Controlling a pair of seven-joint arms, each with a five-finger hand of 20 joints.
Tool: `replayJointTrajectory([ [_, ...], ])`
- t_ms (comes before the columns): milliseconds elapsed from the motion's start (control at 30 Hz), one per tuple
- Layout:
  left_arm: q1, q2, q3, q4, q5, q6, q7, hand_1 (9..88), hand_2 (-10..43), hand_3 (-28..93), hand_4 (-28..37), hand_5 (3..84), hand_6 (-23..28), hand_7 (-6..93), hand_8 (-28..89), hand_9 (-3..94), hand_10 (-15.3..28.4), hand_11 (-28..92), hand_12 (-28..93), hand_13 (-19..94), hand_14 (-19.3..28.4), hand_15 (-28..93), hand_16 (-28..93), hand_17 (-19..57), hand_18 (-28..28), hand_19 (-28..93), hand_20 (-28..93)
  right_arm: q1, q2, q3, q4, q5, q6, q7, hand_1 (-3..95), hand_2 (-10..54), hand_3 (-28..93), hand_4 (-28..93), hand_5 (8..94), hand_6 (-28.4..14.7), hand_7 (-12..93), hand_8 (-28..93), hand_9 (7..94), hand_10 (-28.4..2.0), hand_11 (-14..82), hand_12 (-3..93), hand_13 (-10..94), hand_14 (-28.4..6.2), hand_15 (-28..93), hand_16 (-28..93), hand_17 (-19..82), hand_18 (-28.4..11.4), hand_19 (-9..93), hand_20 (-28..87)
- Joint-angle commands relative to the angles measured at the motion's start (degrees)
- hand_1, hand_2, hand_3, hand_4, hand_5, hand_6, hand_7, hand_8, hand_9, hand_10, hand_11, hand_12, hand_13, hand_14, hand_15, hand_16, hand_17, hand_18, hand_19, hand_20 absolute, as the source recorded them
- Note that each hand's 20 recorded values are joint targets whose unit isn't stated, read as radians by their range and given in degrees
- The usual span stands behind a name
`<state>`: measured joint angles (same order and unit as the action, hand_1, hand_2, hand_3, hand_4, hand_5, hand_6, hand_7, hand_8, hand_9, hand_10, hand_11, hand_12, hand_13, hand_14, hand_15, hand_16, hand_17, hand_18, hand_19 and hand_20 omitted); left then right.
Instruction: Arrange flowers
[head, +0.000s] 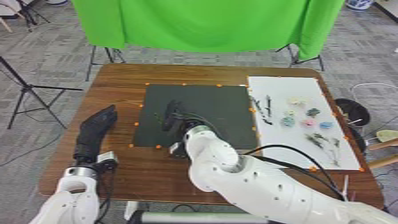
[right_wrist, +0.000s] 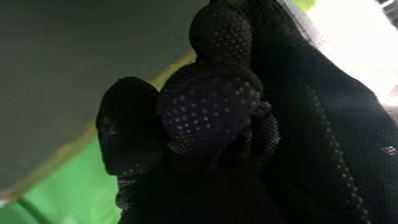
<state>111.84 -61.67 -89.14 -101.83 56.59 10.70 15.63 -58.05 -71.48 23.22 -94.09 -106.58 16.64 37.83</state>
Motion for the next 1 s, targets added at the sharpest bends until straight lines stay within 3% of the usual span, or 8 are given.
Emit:
replayJointTrajectory([
  [33, 0.55, -0.96, 0.67, 0.28, -0.37, -0.54, -0.24, 24.0, -9.0, 72, -25.8, 44.5, 3.1, 11.5, -7, 40.5, 12.5, 15, 11, 33, 13.3, 9, -1, 8.2, 8.3, 2, 17, -0.17, -0.44, -0.04, 1.14, 1.10, 2.51, 1.24, 60.3, -9.5, 61, 2, 72.7, -6.2, 43, 15, 93.1, -12.2, 29.3, 34.2, 94, -1.5, 57, 17, 80, -2.7, 78, 42],
  [1000, 0.54, -1.21, 0.71, 0.22, -0.37, -0.99, -0.51, 24.0, -8.9, 72, -25.5, 44.4, 3.1, 11.3, -7, 40.5, 12.5, 15, 11, 33, 13.4, 9, -1, 8.1, 8.4, 2, 17, -0.43, -1.01, 1.38, 0.30, 11.57, 2.12, 3.66, 61.9, -9.5, 60, -3, 69.3, -5.8, 45, 12, 93.7, -11.6, 18.8, 25.1, 94, -2.5, 51, 16, 79, -3.1, 73, 42],
])
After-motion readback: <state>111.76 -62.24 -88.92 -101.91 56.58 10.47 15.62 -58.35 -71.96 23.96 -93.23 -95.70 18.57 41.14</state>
